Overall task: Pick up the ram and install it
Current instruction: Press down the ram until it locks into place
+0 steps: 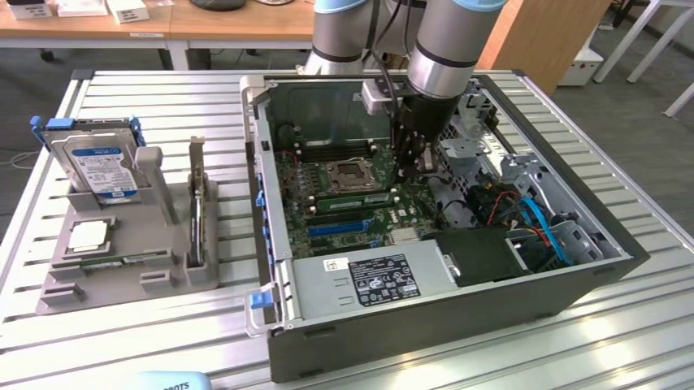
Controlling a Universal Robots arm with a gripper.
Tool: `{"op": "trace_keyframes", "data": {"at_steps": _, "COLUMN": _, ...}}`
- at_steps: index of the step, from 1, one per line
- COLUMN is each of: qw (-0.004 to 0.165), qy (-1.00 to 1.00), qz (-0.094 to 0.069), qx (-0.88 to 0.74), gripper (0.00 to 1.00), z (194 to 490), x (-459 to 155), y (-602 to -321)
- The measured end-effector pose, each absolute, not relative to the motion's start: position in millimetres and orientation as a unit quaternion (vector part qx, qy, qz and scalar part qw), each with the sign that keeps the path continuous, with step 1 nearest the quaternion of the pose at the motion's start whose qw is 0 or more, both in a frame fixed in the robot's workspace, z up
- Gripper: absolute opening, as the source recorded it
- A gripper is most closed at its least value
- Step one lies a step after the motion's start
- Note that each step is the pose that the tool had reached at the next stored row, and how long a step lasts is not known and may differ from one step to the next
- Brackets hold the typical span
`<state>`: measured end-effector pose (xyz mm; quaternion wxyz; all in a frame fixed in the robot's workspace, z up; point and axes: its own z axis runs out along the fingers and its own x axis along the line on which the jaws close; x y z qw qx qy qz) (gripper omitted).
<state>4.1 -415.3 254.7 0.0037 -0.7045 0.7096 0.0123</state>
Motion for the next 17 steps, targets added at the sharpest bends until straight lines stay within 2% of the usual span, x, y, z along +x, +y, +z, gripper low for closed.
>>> {"op": "trace_keyframes", "data": {"at_steps": 17, "qw": 0.004, "qy": 0.710, "qz": 0.012, "qx": -0.704, "gripper": 0.10, "z": 245.7, "x": 4.1, "y": -415.3}}
